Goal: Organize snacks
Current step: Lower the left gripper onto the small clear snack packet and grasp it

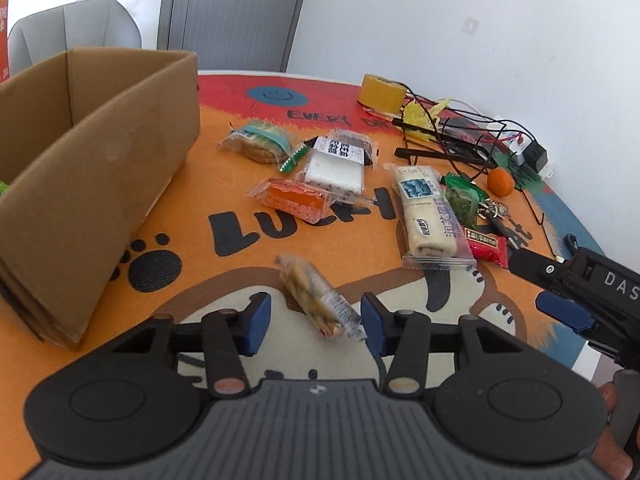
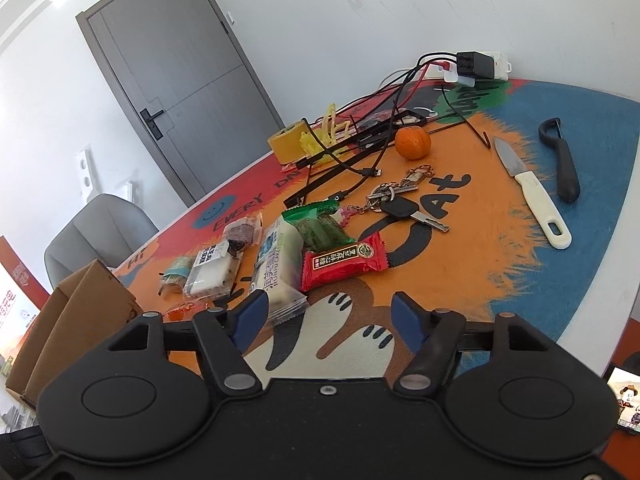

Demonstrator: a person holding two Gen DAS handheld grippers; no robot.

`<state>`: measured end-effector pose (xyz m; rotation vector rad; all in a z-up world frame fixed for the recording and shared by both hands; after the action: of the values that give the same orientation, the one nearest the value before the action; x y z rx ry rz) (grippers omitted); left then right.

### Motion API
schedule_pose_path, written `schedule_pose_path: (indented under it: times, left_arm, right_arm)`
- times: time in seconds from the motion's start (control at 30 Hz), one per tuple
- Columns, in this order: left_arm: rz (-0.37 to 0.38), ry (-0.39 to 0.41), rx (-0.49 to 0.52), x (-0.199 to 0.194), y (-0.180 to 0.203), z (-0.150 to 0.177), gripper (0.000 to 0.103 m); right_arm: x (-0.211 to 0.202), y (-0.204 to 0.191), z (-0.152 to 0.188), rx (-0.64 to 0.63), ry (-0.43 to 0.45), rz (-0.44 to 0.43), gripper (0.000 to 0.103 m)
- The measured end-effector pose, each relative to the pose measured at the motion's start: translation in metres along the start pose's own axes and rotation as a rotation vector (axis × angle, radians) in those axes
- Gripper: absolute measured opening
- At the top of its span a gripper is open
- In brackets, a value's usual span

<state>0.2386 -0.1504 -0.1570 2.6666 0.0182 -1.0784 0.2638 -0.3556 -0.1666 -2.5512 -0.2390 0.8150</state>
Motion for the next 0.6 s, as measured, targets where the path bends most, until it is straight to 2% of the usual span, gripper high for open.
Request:
schedule_pose_path:
  times: [0.1,0.17,0.23,0.6]
  left_arm:
    - [-0.008,0.017,0.009,0.004,0.002,-0.002,0.045]
    - [-0.008,0.022,0.008,0.007,0.002,-0.004,0.037]
    - [-0.011,0.022,0.010,0.011,0.001,-0.006,0.017]
    - [-0.020,0.032,-0.020,0.018,-0.010,-0.022,0.017]
  right_arm:
    - [0.004,0.002,-0.003,-0.002,0.003,-0.002,0.064]
    - [0.007,0.002,-0.005,-0.008,0.007,0.001,0.063]
    - [0.012,0.002,-0.007,-0.009,0.004,0.003,0.062]
    - [0.039,-0.005,-0.027,-0.033,0.008,-0.016,0.059]
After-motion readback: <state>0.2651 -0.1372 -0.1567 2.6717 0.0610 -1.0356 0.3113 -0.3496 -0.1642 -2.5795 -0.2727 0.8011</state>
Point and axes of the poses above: each gripper's, at about its wrist camera, not at the fingertips, and x roughly the way its jaws point, y to its right, z to its underside, the point moved 3 cm from there along x, roughly the way its jaws point, and after that the axes turned 1 degree about z, right-handed, at the moved point
